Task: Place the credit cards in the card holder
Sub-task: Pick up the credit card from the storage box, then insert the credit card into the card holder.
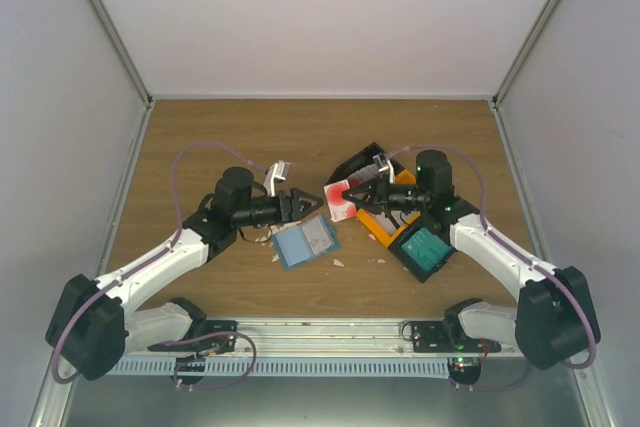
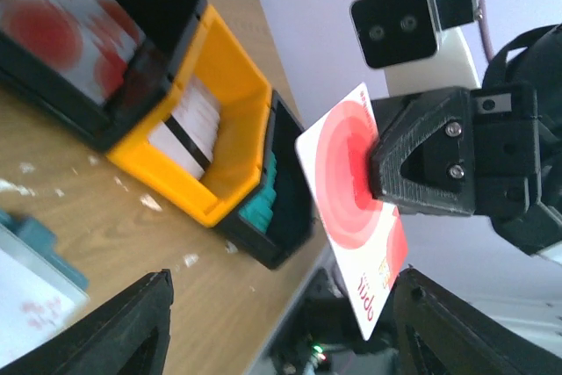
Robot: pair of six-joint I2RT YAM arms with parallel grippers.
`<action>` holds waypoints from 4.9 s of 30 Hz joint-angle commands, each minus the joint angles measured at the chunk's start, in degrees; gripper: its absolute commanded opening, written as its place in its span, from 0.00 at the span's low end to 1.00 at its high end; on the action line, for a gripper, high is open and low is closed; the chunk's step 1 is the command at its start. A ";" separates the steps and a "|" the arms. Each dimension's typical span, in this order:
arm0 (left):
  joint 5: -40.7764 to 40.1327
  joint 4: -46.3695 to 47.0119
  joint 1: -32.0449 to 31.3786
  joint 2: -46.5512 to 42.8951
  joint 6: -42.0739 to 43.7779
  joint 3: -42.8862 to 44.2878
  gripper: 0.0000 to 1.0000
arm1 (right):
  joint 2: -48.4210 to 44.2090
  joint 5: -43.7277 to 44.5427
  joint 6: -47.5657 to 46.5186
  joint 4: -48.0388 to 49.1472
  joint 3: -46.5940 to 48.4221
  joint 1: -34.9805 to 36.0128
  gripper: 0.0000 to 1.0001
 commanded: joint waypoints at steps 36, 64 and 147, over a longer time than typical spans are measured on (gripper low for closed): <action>19.02 21.19 0.61 8.82 -12.09 -4.59 0.00 | -4.40 5.34 3.31 16.74 -10.83 4.97 0.00; -11.95 -8.36 6.27 2.22 8.91 -16.94 0.38 | 26.84 15.38 -20.20 3.40 1.25 12.57 0.01; -4.39 -2.16 6.31 11.69 10.50 -19.70 0.17 | 30.61 47.66 -12.28 -13.09 11.95 31.92 0.55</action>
